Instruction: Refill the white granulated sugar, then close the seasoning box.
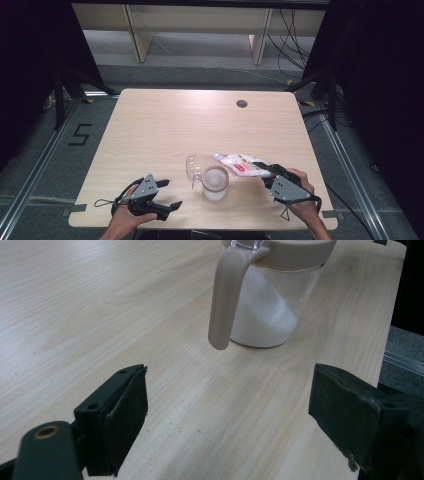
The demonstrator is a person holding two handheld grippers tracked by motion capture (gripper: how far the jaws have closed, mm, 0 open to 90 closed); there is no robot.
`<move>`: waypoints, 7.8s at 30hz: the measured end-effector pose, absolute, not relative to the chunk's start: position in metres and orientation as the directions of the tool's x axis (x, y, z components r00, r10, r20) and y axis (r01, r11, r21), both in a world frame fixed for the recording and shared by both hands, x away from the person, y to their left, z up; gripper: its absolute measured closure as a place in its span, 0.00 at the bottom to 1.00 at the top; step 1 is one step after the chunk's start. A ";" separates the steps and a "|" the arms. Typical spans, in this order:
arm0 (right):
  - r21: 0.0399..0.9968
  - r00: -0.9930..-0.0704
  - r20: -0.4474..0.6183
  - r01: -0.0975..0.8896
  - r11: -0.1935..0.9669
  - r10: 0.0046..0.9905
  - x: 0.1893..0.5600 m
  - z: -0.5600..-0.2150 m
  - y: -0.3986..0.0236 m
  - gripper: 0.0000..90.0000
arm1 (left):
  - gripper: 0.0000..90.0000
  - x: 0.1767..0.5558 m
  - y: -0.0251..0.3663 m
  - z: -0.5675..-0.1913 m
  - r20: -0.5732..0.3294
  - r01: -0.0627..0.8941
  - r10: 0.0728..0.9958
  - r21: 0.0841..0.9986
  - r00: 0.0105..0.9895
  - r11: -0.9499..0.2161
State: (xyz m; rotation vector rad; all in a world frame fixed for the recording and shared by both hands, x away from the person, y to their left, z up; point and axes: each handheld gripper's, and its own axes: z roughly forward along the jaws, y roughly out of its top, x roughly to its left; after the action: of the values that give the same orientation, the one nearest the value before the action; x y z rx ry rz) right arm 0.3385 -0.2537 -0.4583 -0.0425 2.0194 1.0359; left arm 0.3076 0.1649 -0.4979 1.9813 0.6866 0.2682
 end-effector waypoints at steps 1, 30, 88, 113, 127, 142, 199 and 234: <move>0.671 -0.643 -0.682 -0.363 0.647 0.347 0.340 -0.459 -0.255 0.87 | 0.17 0.308 0.165 -0.498 -0.100 0.355 0.574 0.866 0.813 -0.352; 0.926 -0.744 -0.321 -0.118 0.357 0.586 0.381 -0.490 -0.272 0.87 | 0.17 0.308 0.164 -0.499 -0.098 0.357 0.575 0.863 0.812 -0.358; 0.963 -0.702 -0.131 0.077 0.257 0.700 0.375 -0.497 -0.309 0.84 | 0.17 0.308 0.166 -0.498 -0.090 0.351 0.576 0.865 0.813 -0.359; 0.966 -0.649 -0.003 0.195 0.170 0.761 0.363 -0.486 -0.307 0.52 | 0.17 0.307 0.165 -0.498 -0.097 0.358 0.585 0.866 0.805 -0.349; 0.957 -0.589 -0.029 0.217 0.193 0.807 0.341 -0.474 -0.312 0.48 | 0.17 0.307 0.166 -0.498 -0.098 0.358 0.587 0.868 0.804 -0.345; 0.936 -0.566 -0.049 0.262 0.236 0.823 0.315 -0.472 -0.316 0.46 | 0.17 0.308 0.166 -0.498 -0.100 0.359 0.589 0.869 0.802 -0.340; 0.878 -0.636 -0.041 0.345 0.331 0.771 0.282 -0.482 -0.300 0.32 | 0.18 0.327 0.158 -0.468 -0.152 0.397 0.648 0.884 0.746 -0.249; 0.858 -0.677 -0.080 0.327 0.396 0.732 0.283 -0.484 -0.292 0.33 | 0.99 0.319 0.138 -0.452 -0.083 0.293 0.611 0.922 0.787 -0.252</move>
State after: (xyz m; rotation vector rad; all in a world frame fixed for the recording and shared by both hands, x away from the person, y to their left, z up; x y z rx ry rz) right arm 0.2833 -0.2915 -0.4838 0.9068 2.2092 1.2090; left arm 0.3190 0.1382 -0.4521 1.8488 0.6915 0.3516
